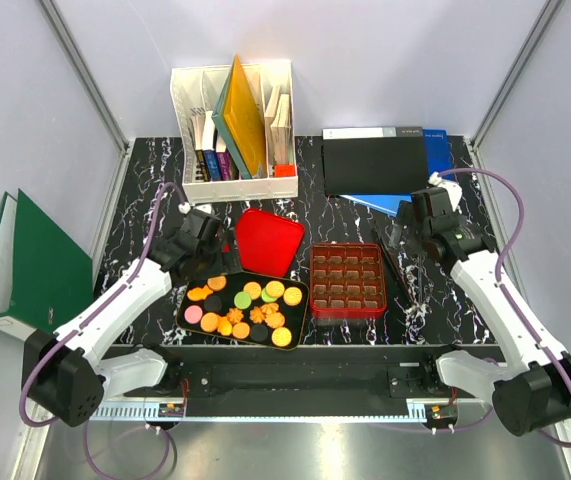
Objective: Pack the cookies
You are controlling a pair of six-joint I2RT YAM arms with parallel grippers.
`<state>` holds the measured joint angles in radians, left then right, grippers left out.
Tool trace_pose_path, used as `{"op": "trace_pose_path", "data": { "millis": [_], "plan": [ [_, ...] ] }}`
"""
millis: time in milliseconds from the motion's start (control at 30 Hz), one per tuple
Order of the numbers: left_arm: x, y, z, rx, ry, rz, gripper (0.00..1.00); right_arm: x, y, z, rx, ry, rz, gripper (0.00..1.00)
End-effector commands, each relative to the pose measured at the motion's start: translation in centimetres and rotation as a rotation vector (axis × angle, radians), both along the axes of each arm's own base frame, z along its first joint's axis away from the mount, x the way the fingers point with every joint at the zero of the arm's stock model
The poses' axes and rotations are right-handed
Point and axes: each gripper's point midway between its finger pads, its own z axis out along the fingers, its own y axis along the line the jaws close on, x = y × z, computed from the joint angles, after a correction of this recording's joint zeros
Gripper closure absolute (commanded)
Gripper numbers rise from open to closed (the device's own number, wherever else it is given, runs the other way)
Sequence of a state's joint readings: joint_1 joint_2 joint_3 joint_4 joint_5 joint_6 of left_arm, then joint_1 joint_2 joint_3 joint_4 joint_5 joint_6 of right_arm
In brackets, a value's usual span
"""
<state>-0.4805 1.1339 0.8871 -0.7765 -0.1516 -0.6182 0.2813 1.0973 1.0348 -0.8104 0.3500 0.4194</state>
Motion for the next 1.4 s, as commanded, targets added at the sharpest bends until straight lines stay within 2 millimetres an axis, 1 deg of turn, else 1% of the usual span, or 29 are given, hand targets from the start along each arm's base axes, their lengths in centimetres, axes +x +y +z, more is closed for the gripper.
{"op": "trace_pose_path", "data": {
  "millis": [0, 33, 67, 100, 133, 167, 200, 233, 267, 300, 333, 367, 400, 433, 467, 533, 567, 633, 700, 733, 767, 833, 933, 1033, 1067, 1100, 1200, 1333, 1367],
  "plan": [
    [0.4, -2.3, 1.4, -0.081, -0.075, -0.074, 0.01, 0.4, -1.6, 1.8, -0.150, -0.029, -0.010, 0.00],
    [0.4, -2.5, 1.4, -0.090, -0.076, -0.077, 0.01, 0.4, -2.0, 2.2, -0.164, -0.042, -0.019, 0.00],
    [0.3, -2.8, 1.4, -0.105, -0.072, -0.083, 0.01, 0.6, -1.9, 2.6, -0.153, -0.063, -0.028, 0.00],
    [0.3, -3.0, 1.4, -0.113, -0.073, -0.084, 0.01, 0.5, -1.9, 2.5, -0.135, -0.073, -0.060, 0.00],
    [0.3, -3.1, 1.4, -0.119, -0.070, -0.085, 0.01, 0.6, -1.9, 2.7, -0.108, -0.103, -0.086, 0.06],
    [0.3, -3.3, 1.5, -0.132, -0.069, -0.084, 0.01, 1.6, -1.0, 3.0, -0.060, -0.156, -0.062, 0.12],
    [0.3, -3.4, 1.3, -0.132, -0.059, -0.083, 0.01, 1.7, -0.7, 2.4, -0.046, -0.168, -0.050, 0.18],
    [0.4, -3.5, 1.3, -0.136, -0.057, -0.084, 0.01, 1.9, 0.1, 2.8, -0.011, -0.193, -0.019, 0.29],
    [0.3, -3.8, 1.4, -0.145, -0.054, -0.085, 0.01, 2.1, 0.4, 2.7, 0.000, -0.190, -0.007, 0.31],
    [0.3, -3.8, 1.4, -0.148, -0.051, -0.082, 0.01, 2.4, 0.7, 2.8, 0.009, -0.174, 0.003, 0.30],
    [0.3, -3.9, 1.4, -0.154, -0.053, -0.085, 0.01, 2.8, 1.2, 0.9, -0.003, -0.082, 0.026, 0.23],
    [0.1, -4.0, 1.3, -0.157, -0.050, -0.090, 0.01, 2.4, 0.9, 0.1, -0.024, 0.003, 0.027, 0.18],
    [0.0, -4.1, 1.4, -0.161, -0.051, -0.094, 0.01, 2.6, 0.3, -2.6, -0.046, 0.119, 0.002, 0.15],
    [0.0, -4.1, 1.3, -0.160, -0.051, -0.097, 0.01, 2.3, 0.5, -3.7, -0.034, 0.179, 0.007, 0.06],
    [-0.2, -4.1, 1.1, -0.160, -0.046, -0.102, 0.01, 1.9, 0.3, -4.9, -0.031, 0.224, 0.001, 0.04],
    [-0.3, -4.0, 1.2, -0.159, -0.051, -0.109, 0.01, 1.8, 0.8, -5.9, 0.007, 0.234, 0.003, 0.00],
    [-0.5, -4.0, 1.0, -0.158, -0.046, -0.112, 0.01, 1.8, 0.8, -6.4, 0.017, 0.229, -0.002, 0.00],
    [-0.6, -3.9, 0.9, -0.161, -0.047, -0.115, 0.01, 1.7, 0.6, -7.4, 0.028, 0.246, -0.029, 0.00],
    [-0.8, -3.9, 0.8, -0.158, -0.043, -0.120, 0.01, 1.4, 0.0, -8.6, 0.002, 0.274, -0.064, 0.00],
    [-0.8, -3.9, 0.8, -0.157, -0.043, -0.125, 0.01, 1.7, -0.3, -8.7, -0.010, 0.256, -0.072, 0.00],
    [-0.9, -3.8, 0.6, -0.156, -0.041, -0.125, 0.01, 1.3, -0.5, -9.3, -0.016, 0.262, -0.078, 0.00],
    [-1.1, -3.7, 0.4, -0.150, -0.036, -0.128, 0.01, 1.6, -0.5, -9.1, 0.012, 0.227, -0.084, 0.00],
    [-1.2, -3.7, -0.1, -0.147, -0.024, -0.131, 0.01, 1.3, -0.6, -9.7, 0.029, 0.252, -0.076, 0.00],
    [-1.0, -3.9, -0.5, -0.142, -0.015, -0.137, 0.01, 0.8, -0.9, -10.8, 0.035, 0.296, -0.081, 0.00],
    [-1.0, -3.8, -0.7, -0.138, -0.009, -0.137, 0.01, 0.4, -1.3, -11.4, 0.039, 0.316, -0.096, 0.00],
    [-0.9, -3.9, -0.9, -0.135, -0.002, -0.140, 0.01, 0.2, -1.2, -12.0, 0.056, 0.336, -0.095, 0.00],
    [-0.7, -4.5, -0.9, -0.145, 0.012, -0.161, 0.01, 0.1, -1.0, -12.7, 0.068, 0.361, -0.092, 0.00],
    [-0.3, -5.0, -0.6, -0.150, 0.012, -0.180, 0.01, 0.6, -0.6, -13.3, 0.092, 0.387, -0.081, 0.00],
    [-0.2, -5.1, -0.7, -0.150, 0.013, -0.182, 0.01, 0.7, -0.5, -13.8, 0.095, 0.405, -0.079, 0.00]
  ]
}}
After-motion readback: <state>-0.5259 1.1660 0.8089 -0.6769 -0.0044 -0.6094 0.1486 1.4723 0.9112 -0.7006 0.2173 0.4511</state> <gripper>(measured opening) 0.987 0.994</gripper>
